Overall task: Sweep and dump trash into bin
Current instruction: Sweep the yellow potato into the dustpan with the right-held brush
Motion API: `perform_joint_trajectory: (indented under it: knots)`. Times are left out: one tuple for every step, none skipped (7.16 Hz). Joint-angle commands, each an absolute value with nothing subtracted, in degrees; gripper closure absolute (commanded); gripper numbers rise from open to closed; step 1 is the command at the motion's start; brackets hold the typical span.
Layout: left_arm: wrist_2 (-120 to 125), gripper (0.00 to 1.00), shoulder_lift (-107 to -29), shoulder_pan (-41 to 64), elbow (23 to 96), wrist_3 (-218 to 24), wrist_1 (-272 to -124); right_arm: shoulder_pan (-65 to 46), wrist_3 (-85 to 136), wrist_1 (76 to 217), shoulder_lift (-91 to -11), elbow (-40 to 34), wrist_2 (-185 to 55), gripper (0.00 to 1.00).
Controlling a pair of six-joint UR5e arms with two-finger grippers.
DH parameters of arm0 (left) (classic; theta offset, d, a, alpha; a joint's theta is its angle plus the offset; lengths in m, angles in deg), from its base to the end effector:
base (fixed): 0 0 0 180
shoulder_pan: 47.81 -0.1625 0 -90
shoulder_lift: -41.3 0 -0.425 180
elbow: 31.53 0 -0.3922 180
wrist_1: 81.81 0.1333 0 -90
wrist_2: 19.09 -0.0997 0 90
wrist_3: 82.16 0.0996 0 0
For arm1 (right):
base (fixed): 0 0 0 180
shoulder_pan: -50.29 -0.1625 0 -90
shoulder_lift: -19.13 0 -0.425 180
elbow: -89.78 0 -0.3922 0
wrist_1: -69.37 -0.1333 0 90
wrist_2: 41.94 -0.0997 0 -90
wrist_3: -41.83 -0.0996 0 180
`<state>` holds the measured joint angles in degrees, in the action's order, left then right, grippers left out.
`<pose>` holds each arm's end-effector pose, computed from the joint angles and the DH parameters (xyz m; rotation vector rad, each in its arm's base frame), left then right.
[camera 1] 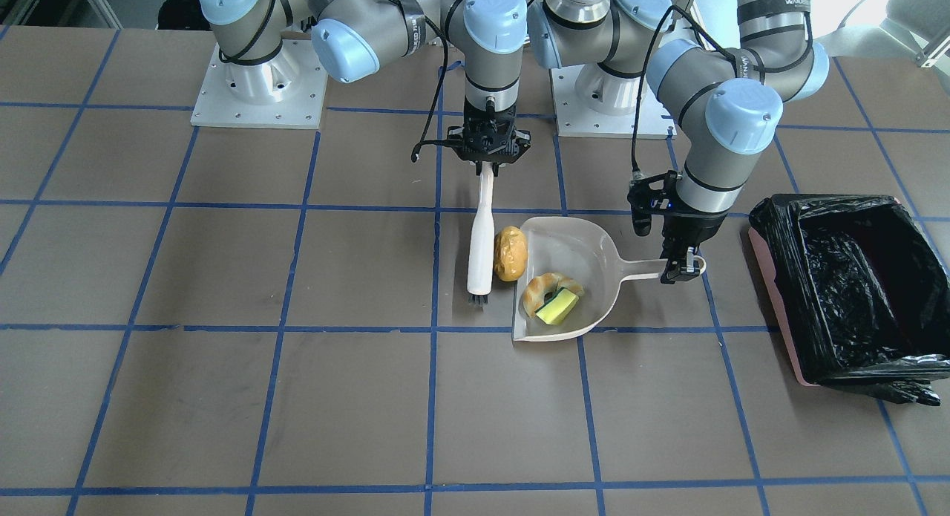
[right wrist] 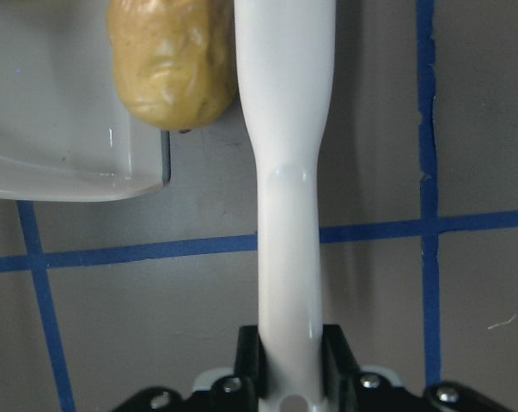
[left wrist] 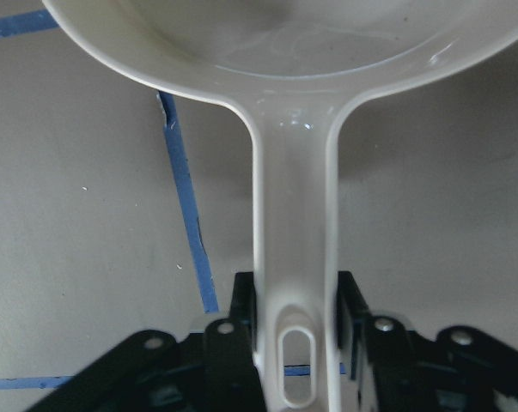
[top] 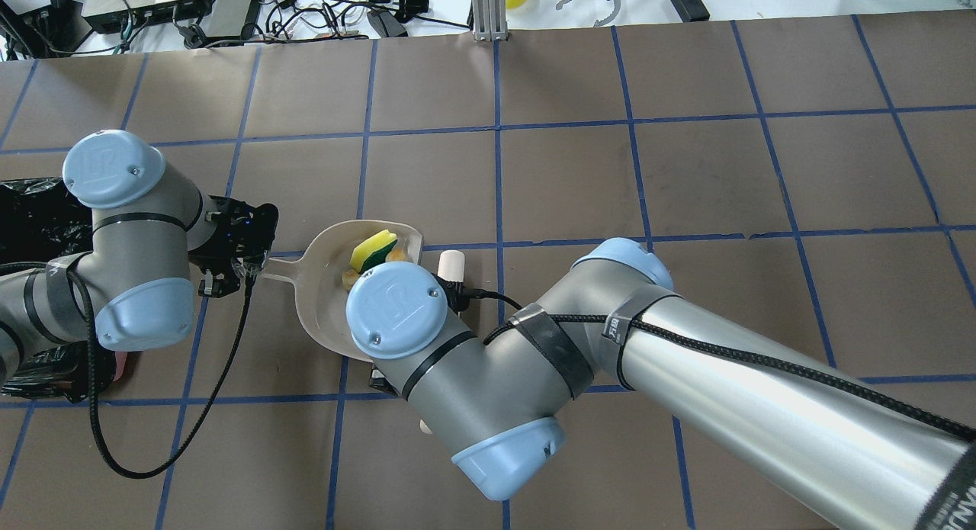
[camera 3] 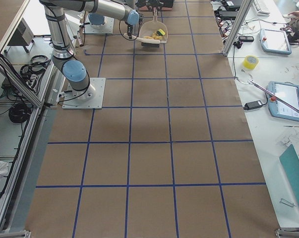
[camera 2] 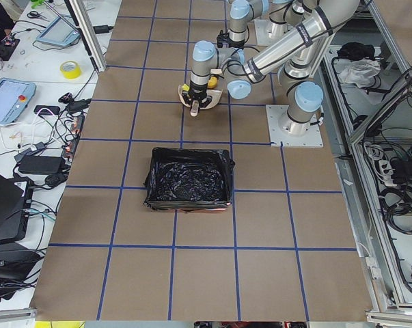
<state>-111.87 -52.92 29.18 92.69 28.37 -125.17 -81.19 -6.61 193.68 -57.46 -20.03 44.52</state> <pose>-0.0236 -0.4687 0.2583 2.2467 1.9765 -0.0375 0.4544 -0.3034 0.2635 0.1863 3.0785 0.0466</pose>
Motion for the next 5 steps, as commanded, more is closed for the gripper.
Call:
perform_joint_trajectory:
  knots:
    - [-111.82,1.0,-52.74,29.1,92.57,28.32,-124.96,-81.8,-13.16,194.17,-54.88,-17.19,43.23,1.0]
    - [-111.82,1.0,-52.83,29.09,92.22,28.15,-124.87,-82.33,-13.8,194.96,-54.17,-15.97,43.06,1.0]
    - [-111.82,1.0,-52.74,28.92,91.87,28.23,-124.79,-83.03,-15.11,195.14,-52.86,-14.48,41.92,1.0]
    - [-111.82,1.0,-52.74,28.66,91.6,28.32,-124.18,-84.0,-16.77,196.36,-51.11,-12.9,39.22,1.0]
    - [-111.73,1.0,-53.0,28.66,91.51,28.32,-124.17,-84.09,-16.53,196.72,-49.44,-10.7,39.1,1.0]
